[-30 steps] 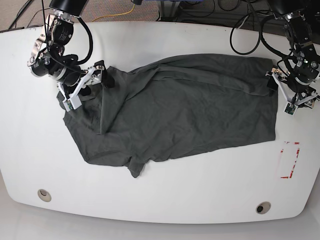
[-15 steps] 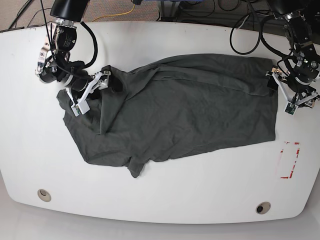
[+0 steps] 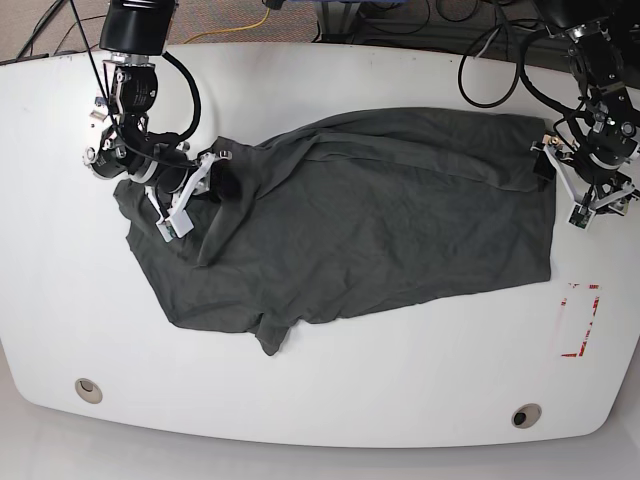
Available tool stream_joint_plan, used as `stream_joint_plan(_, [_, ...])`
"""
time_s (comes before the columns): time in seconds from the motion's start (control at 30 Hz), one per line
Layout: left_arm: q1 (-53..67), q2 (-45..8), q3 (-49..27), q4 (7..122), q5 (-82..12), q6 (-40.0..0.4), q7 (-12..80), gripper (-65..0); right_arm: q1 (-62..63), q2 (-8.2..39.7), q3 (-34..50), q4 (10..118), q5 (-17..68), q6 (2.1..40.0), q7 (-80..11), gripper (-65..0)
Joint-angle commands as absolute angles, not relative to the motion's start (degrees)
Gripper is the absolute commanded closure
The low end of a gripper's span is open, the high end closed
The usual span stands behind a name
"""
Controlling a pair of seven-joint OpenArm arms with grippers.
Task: Layout the t-shirt on the table in an organized manner, then fold the t-shirt properly
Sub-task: 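Release the corner and move the right gripper back to the shirt edge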
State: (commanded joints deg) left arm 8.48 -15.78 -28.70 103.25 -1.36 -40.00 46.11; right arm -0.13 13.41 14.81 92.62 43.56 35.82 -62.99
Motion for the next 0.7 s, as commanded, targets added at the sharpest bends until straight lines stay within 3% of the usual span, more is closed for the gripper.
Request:
stream_joint_plan(0.4, [8.48, -15.78, -28.62, 103.25, -1.36, -40.00, 46.20, -50.6, 8.48, 7.78, 14.81, 97.45, 43.21, 35.65, -70.46, -1.1])
stream_joint_plan(0.63, [8.57, -15.87, -28.62, 103.25, -1.36, -40.00, 46.20, -50.6, 14.73, 3.82, 14.73, 89.89, 43.12, 31.34, -70.29, -1.6])
stream_joint_plan(0.7, [8.66, -15.87, -28.62, 103.34, -1.36, -40.00, 46.20, -50.6, 16.84, 3.30, 14.64, 85.76, 43.12, 30.81, -70.29, -5.5])
